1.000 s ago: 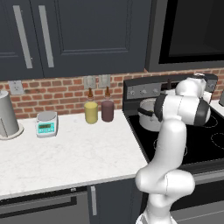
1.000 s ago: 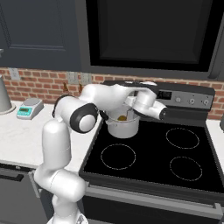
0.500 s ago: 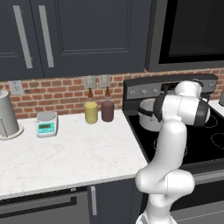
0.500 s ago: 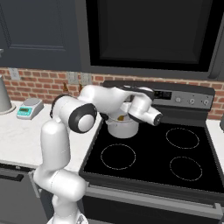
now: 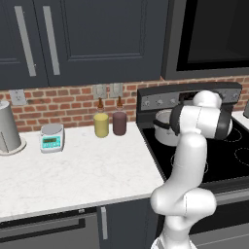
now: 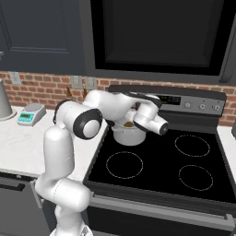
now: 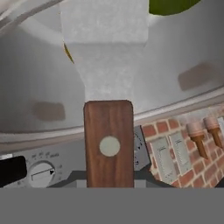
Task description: Put the lime and avocado in the pot. Retrieve the spatula and lightly stir the vegetables in the pot.
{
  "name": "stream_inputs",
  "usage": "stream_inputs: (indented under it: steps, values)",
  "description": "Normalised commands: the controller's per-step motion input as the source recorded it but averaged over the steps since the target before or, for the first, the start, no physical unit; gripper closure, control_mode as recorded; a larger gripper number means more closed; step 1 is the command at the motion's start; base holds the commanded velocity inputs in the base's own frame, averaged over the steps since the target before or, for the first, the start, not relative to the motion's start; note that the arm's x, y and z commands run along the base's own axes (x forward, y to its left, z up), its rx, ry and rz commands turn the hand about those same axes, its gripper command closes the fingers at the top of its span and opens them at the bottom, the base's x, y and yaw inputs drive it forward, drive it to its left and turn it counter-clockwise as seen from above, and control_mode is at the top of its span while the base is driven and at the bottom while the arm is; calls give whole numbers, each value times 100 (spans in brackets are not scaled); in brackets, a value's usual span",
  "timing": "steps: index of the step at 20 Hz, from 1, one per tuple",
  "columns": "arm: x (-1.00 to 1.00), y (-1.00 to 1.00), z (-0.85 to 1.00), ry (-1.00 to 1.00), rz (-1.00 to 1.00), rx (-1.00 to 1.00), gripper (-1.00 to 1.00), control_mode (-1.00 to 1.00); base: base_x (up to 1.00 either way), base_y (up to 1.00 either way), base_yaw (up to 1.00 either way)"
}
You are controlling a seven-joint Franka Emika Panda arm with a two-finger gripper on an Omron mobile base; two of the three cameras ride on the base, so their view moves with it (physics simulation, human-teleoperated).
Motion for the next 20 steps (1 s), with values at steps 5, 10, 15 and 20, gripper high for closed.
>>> stream_inputs:
  steps: [5,10,15,20]
  values:
    - [0,28,-36,-8,0,2,100,-100,0,0,0]
    - [-10,26,-21,-8,0,11,100,-100,0,0,0]
    - [-8,36,-9,-3,0,10,100,-100,0,0,0]
    - [0,34,-3,-3,0,6,100,-100,0,0,0]
